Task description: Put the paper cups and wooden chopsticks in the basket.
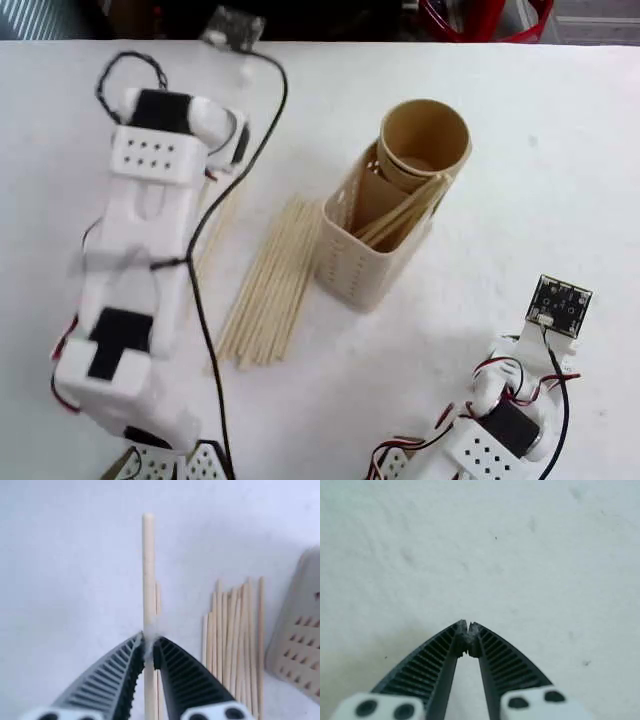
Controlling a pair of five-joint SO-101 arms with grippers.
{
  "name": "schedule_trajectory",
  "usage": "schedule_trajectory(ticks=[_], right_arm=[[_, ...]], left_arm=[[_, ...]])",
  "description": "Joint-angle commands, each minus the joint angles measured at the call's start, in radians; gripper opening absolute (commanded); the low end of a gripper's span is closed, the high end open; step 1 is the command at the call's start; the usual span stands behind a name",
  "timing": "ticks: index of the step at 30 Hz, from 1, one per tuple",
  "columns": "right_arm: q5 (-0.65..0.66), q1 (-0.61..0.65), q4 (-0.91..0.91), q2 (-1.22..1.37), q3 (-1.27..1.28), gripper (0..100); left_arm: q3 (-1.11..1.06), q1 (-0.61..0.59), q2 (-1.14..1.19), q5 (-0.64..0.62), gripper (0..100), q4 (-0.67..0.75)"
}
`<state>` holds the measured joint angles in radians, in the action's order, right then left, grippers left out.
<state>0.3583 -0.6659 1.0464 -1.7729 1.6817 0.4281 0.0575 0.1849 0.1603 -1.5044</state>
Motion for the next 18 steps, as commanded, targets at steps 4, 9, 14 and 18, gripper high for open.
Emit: schedule_trajectory(ticks=[4,9,14,18], right_arm=[[0.005,-0.002,0.002,0.005,0.011,1.8],[0.006,-0.004,0.002,0.005,0.011,1.8],[0.006,-0.007,0.002,0.005,0.011,1.8],[0.006,-0.007,0.002,0.005,0.011,1.8]], left_arm=[[0.327,0.288,-0.297,-0.074,2,-0.049],[0.374,0.484,-0.34,-0.183,2,0.078],[0.345,0.572,-0.334,-0.213,2,0.23],[0.252,0.608,-0.325,-0.213,2,0.368]])
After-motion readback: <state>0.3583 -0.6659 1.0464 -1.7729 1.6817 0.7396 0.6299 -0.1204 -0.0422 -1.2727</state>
